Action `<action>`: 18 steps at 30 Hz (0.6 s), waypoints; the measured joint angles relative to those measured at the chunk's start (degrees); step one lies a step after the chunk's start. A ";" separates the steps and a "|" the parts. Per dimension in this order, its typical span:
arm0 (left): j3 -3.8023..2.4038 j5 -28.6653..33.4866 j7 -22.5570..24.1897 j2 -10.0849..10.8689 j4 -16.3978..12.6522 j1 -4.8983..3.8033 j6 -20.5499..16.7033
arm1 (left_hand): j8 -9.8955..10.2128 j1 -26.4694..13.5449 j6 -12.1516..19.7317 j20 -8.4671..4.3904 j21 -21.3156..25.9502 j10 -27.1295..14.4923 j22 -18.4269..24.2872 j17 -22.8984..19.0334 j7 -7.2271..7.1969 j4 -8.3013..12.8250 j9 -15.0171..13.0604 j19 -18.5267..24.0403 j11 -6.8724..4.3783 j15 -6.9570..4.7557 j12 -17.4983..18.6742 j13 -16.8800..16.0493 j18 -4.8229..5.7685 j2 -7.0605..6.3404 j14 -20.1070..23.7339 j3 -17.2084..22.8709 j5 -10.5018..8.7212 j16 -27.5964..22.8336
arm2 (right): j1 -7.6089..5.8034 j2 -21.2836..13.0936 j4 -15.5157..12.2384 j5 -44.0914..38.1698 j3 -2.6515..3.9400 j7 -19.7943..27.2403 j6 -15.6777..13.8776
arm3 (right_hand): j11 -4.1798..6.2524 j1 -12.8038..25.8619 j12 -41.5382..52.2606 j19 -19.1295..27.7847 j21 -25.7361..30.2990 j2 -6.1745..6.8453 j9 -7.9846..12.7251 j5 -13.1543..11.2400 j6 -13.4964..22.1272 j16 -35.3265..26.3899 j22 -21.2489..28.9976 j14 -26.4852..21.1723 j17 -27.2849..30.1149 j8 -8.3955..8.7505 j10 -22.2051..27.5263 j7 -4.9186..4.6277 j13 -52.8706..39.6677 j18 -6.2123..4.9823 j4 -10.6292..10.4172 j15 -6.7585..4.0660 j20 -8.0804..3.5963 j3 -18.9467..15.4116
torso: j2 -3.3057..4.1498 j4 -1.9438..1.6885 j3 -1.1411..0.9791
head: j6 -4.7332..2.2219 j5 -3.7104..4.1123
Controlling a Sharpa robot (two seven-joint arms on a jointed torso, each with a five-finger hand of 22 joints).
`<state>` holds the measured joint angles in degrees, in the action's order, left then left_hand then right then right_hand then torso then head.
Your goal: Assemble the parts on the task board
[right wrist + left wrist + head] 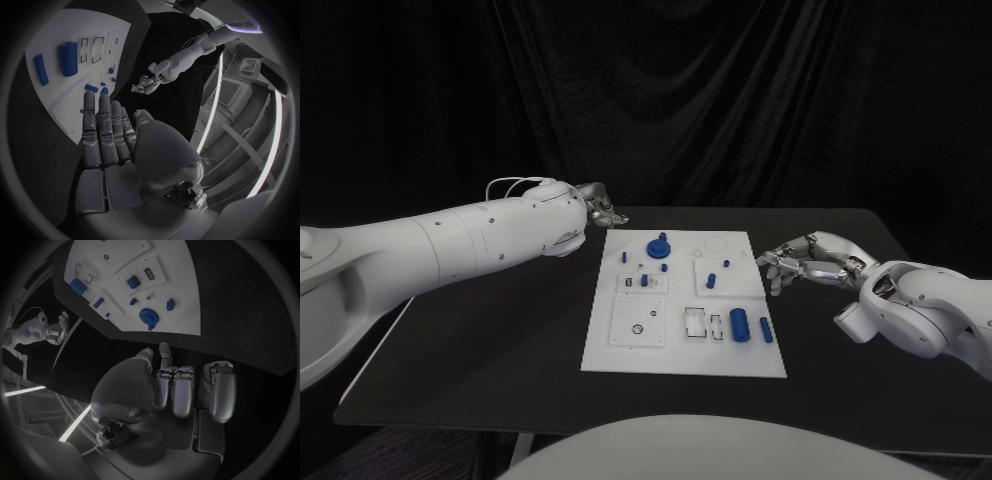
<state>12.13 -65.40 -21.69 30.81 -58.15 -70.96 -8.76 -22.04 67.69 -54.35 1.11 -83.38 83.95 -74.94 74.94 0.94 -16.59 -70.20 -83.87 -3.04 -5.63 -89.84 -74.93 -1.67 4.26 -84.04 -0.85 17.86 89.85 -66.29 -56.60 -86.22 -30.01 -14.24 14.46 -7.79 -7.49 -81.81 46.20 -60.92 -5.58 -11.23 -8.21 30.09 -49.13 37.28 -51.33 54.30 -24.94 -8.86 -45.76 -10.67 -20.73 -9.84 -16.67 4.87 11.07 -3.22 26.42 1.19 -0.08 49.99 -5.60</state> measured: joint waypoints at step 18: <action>0.00 -0.47 2.11 -6.15 10.20 3.53 6.28 | 2.55 -3.71 -0.81 0.22 0.30 0.20 0.01 -0.01 0.81 -0.16 3.11 -0.22 0.63 0.48 0.00 0.00 -0.01 1.74 0.04 -2.85 -5.81 0.00 | 0.01 0.01 -0.02 0.00 0.00 -0.01 0.24 | 0.00 0.00 0.00 0.00 0.00 0.00 0.00 0.00 0.00 0.00 0.00 0.00 -0.01 0.00 0.00 0.00 0.00 0.00 0.00 0.00 0.00 0.00 | 0.24 0.08 0.06 | 0.00 0.04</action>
<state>12.13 -65.86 -19.59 24.66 -47.94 -67.44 -2.48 -19.49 63.97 -55.17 1.33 -83.09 84.15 -74.93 74.93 1.75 -16.76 -67.08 -84.09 -2.41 -5.15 -89.84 -74.93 -1.68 6.00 -84.01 -3.70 12.05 89.85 -66.28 -56.59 -86.24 -30.01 -14.24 14.45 -7.56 -7.49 -81.81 46.20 -60.92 -5.58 -11.23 -8.21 30.09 -49.13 37.28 -51.33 54.30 -24.95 -8.86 -45.76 -10.67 -20.73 -9.84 -16.67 4.87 11.06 -3.22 26.66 1.27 -0.02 49.99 -5.55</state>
